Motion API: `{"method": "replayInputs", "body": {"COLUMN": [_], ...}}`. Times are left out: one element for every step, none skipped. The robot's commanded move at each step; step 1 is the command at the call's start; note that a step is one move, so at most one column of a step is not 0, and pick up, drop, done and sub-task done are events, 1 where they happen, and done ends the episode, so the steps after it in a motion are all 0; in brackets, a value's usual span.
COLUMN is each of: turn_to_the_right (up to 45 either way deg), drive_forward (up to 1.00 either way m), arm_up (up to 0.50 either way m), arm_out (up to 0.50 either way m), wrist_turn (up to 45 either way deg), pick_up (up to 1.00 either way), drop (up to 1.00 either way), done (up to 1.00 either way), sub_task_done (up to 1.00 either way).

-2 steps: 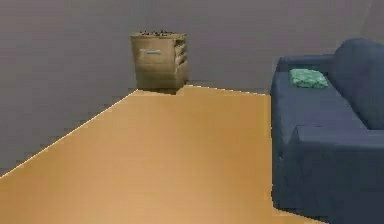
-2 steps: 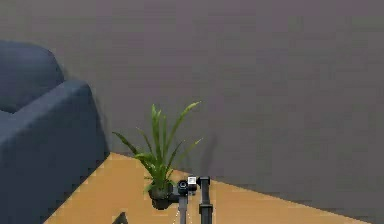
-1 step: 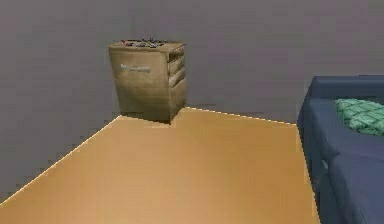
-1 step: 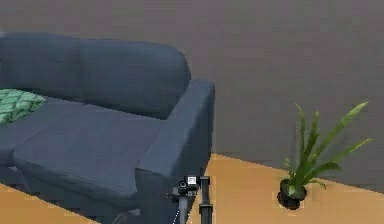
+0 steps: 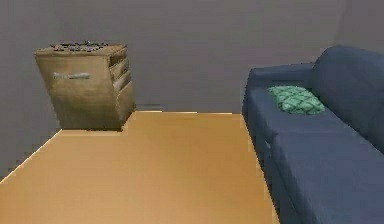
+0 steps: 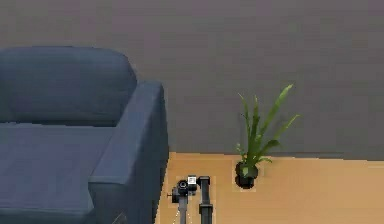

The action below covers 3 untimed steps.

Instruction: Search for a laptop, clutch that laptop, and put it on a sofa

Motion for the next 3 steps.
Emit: {"method": "replayInputs", "body": {"turn_to_the_right": [0.0, 6.0, 0.0], "drive_forward": [1.0, 0.0, 0.4], "arm_up": [0.0, 0.0, 0.0], "arm_out": [0.0, 0.0, 0.0], "wrist_turn": [0.0, 0.0, 0.0], "pick_up": [0.0, 0.0, 0.0], "drop": [0.0, 0.0, 0.0], "done": [0.0, 0.0, 0.0], "sub_task_done": [0.0, 0.0, 0.0]}}
